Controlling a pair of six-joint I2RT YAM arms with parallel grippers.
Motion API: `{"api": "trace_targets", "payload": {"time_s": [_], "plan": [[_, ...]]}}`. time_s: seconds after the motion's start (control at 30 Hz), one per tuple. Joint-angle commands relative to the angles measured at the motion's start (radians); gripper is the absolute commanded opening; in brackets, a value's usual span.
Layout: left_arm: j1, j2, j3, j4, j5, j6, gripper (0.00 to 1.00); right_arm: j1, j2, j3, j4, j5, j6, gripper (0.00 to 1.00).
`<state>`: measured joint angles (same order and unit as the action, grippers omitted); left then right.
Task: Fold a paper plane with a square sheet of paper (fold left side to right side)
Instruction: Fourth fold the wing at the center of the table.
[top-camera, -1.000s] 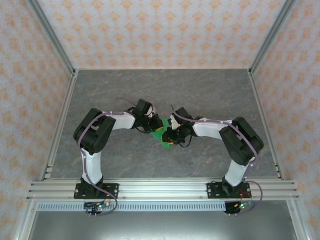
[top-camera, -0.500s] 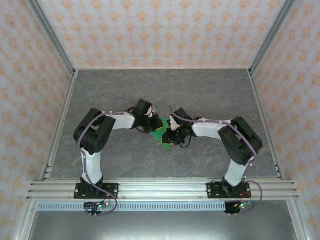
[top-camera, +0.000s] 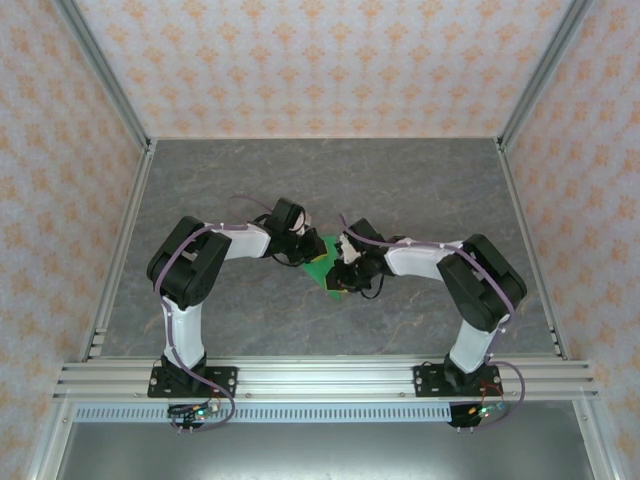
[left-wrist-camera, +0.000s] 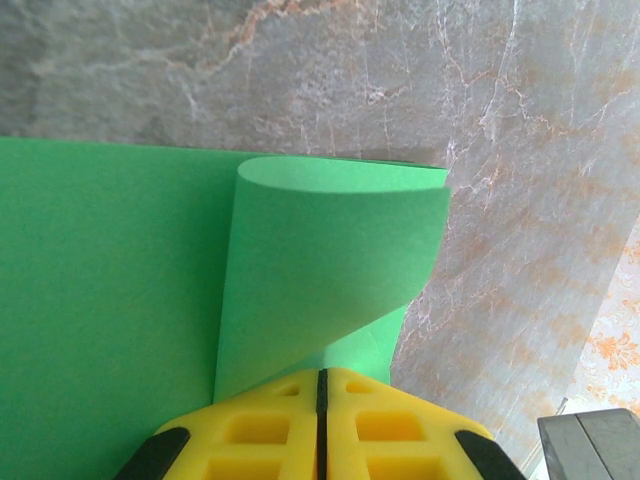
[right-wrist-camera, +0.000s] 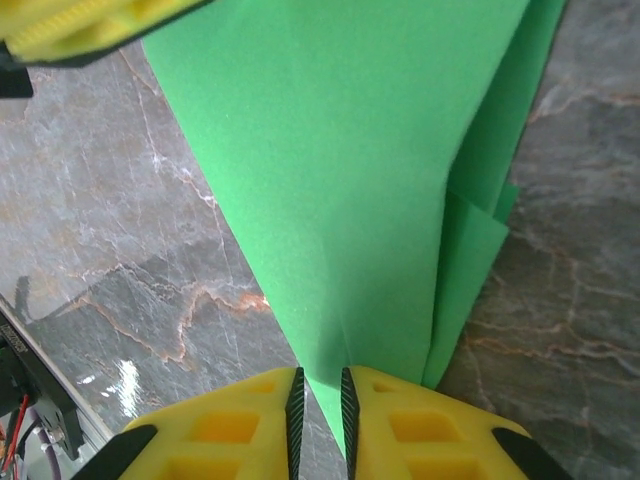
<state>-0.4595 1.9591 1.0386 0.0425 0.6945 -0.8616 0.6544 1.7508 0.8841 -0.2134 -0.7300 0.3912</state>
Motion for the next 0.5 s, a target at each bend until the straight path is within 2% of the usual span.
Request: {"api": "trace_targets", "payload": {"time_s": [0.0,0.47], "plan": [[-0.001,0.023,-0.028,-0.111,-0.082,0.026,0.08,0.019,-0.013,-0.055,-0.137,-0.001,-0.009,0.22],[-0.001,0.024,-0.028,-0.11,-0.085,0.027,0.08,0.029,-0.039,-0.098,-0.205,0.001,-0.035,0.22]]}}
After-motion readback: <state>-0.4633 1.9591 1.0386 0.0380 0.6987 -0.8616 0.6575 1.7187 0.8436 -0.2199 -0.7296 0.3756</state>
